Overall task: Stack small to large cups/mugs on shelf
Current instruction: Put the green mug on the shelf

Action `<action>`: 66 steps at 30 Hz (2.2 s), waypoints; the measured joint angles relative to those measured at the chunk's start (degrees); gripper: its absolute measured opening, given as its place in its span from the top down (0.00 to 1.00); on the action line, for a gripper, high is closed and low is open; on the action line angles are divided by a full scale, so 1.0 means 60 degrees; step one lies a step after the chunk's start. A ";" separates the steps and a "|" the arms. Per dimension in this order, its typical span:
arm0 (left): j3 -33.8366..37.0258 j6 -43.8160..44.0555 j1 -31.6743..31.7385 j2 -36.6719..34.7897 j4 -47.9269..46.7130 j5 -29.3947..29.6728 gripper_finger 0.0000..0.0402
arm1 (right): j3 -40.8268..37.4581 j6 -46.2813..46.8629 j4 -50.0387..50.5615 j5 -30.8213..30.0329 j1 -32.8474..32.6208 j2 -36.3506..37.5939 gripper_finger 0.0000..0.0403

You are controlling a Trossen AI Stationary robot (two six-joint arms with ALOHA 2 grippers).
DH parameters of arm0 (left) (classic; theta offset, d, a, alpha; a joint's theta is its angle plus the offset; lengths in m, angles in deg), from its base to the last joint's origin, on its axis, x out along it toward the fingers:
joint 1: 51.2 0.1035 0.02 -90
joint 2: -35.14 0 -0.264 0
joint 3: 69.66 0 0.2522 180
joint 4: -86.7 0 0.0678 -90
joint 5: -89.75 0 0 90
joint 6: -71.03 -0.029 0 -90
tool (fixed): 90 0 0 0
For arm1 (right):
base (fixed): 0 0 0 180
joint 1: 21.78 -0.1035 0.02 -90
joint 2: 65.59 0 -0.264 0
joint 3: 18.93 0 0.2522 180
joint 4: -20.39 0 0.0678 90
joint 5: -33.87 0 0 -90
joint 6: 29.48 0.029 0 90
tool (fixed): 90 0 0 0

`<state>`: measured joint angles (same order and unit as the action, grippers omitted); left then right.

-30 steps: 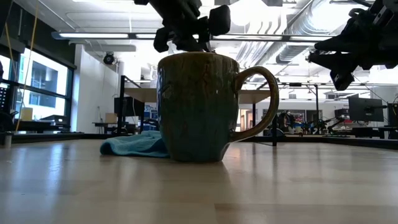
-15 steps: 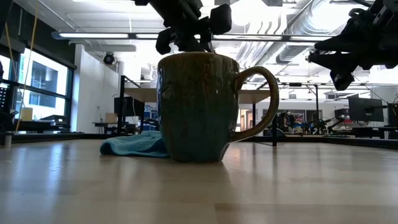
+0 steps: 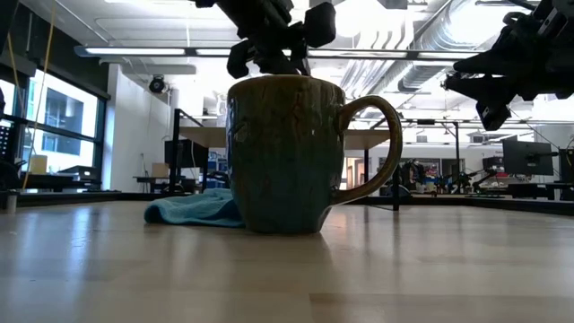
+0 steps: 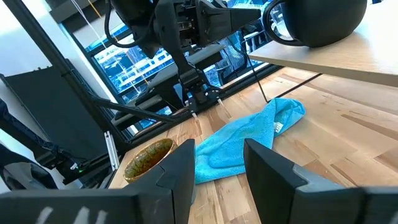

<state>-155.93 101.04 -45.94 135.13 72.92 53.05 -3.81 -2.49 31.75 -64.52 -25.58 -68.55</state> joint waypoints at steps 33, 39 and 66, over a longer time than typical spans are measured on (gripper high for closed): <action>0.0000 -0.0274 0.0007 0.0000 0.0162 -0.0592 0.82 | 0.0000 0.0021 0.0000 0.0000 0.0000 0.0000 0.68; 0.0000 -0.0213 0.0007 0.0000 0.0158 -0.0164 0.82 | 0.0000 0.0176 0.0000 0.0016 0.0000 0.0000 0.68; 0.0000 0.0605 0.0506 0.0193 0.0055 -0.0343 0.82 | 0.0000 0.0164 0.0004 0.0051 0.0000 -0.0004 0.68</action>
<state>-155.93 104.66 -42.90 136.28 73.25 50.99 -3.81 -1.51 31.77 -64.21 -25.58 -68.57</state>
